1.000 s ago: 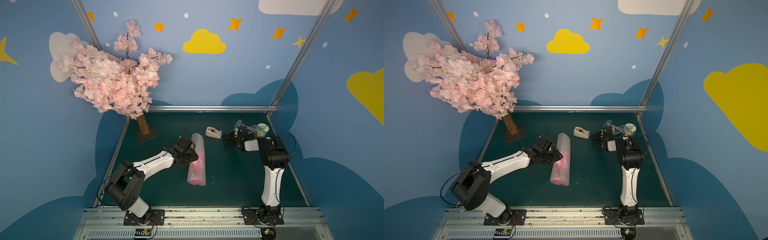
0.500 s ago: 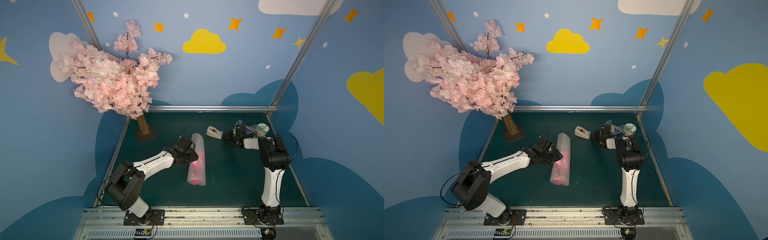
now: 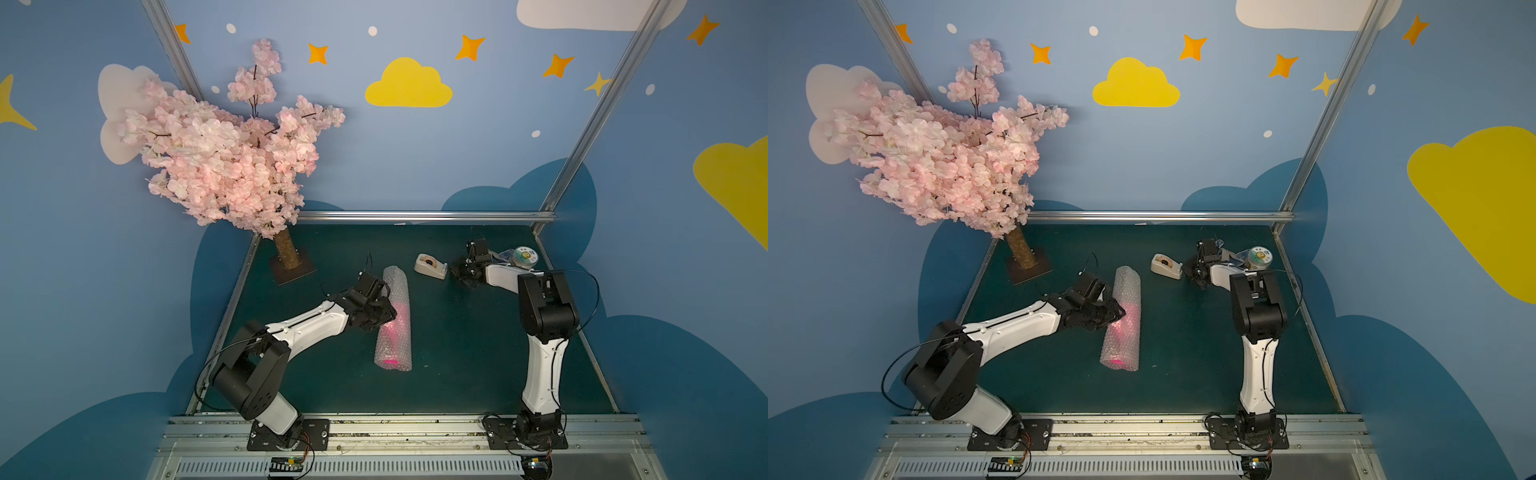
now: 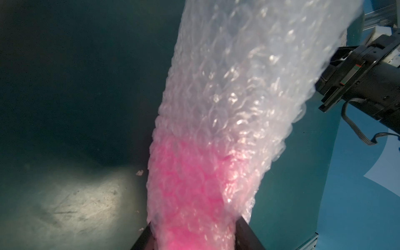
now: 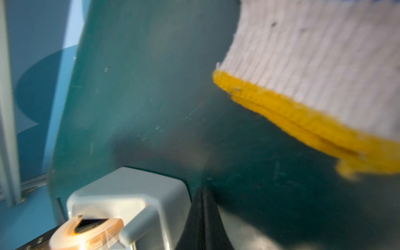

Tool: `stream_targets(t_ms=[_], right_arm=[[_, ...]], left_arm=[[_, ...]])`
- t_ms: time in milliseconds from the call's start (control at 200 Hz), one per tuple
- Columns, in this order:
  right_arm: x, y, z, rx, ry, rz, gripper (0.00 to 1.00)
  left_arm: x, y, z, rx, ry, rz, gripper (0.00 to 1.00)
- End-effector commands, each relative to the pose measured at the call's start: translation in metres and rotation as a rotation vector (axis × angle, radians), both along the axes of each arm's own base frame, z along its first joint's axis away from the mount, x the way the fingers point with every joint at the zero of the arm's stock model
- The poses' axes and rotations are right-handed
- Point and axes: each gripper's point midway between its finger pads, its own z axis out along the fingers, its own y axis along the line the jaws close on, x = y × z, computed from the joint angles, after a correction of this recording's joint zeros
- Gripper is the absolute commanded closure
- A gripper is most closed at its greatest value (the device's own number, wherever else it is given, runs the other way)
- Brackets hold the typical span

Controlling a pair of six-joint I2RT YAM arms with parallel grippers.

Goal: Wrap wine glasses in bubble wrap
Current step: Tear off the tape using the Tape Cutter.

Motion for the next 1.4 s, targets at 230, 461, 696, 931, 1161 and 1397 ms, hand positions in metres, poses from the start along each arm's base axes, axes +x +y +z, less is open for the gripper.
stream_targets(t_ms=[230,461,696,931,1161,1397], right_arm=[[-0.039,-0.037,-0.038,-0.243,0.257,0.012,1.0],[-0.031,-0.035,-0.029,-0.324,0.274,0.068,1.0],[-0.026,-0.033,-0.021,-0.392,0.265,0.106,1.0],[-0.026,-0.03,0.006,-0.442,0.121,0.066,1.0],[-0.018,-0.047,0.028,-0.346,-0.028,-0.044,1.0],[-0.012,-0.057,0.055,-0.21,-0.121,-0.131,1.0]], left_arm=[[-0.008,0.007,-0.016,0.037,0.053,-0.014,0.5],[-0.007,0.008,-0.016,0.028,0.052,-0.009,0.5],[-0.005,0.011,-0.015,0.019,0.048,-0.004,0.5],[-0.007,0.018,-0.014,0.019,0.05,-0.003,0.5],[-0.012,0.024,-0.016,0.026,0.059,-0.005,0.5],[-0.013,0.027,-0.014,0.032,0.06,-0.01,0.5]])
